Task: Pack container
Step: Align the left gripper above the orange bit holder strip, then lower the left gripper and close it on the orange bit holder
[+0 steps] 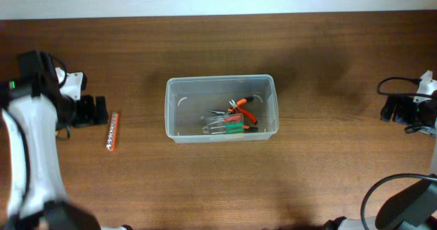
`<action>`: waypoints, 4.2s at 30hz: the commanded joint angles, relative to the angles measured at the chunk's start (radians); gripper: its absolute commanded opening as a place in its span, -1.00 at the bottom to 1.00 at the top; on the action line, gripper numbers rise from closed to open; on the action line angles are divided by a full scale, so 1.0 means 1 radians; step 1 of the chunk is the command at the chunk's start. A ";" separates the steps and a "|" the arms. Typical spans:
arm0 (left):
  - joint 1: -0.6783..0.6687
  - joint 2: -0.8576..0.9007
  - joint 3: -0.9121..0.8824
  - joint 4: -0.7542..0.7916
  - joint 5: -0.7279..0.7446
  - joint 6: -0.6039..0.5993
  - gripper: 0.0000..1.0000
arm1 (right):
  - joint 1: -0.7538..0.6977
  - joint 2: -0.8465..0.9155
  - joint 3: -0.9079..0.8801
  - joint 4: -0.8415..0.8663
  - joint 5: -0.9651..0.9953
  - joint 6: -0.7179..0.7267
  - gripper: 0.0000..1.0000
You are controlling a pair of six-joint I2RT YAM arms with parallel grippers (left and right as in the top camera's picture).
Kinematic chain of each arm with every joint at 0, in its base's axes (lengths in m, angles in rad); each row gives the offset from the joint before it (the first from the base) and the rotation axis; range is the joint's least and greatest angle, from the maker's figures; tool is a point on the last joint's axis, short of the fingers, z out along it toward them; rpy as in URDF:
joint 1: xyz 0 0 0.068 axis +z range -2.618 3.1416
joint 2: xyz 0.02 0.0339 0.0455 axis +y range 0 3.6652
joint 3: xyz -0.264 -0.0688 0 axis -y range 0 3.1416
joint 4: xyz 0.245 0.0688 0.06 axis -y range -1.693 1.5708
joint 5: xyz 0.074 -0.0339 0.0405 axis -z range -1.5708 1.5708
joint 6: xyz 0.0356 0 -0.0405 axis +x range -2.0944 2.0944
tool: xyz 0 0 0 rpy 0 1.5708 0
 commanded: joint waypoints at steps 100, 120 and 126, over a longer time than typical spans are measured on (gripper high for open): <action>-0.077 0.357 -0.143 0.358 -0.107 0.109 0.98 | -0.001 -0.008 -0.001 0.000 -0.010 0.012 0.97; -0.074 0.357 -0.182 0.402 -0.090 0.059 0.98 | -0.001 -0.008 -0.001 0.000 -0.010 0.011 0.97; -0.072 0.357 -0.182 0.406 -0.105 0.035 0.98 | -0.001 -0.008 -0.001 0.000 -0.010 0.012 0.97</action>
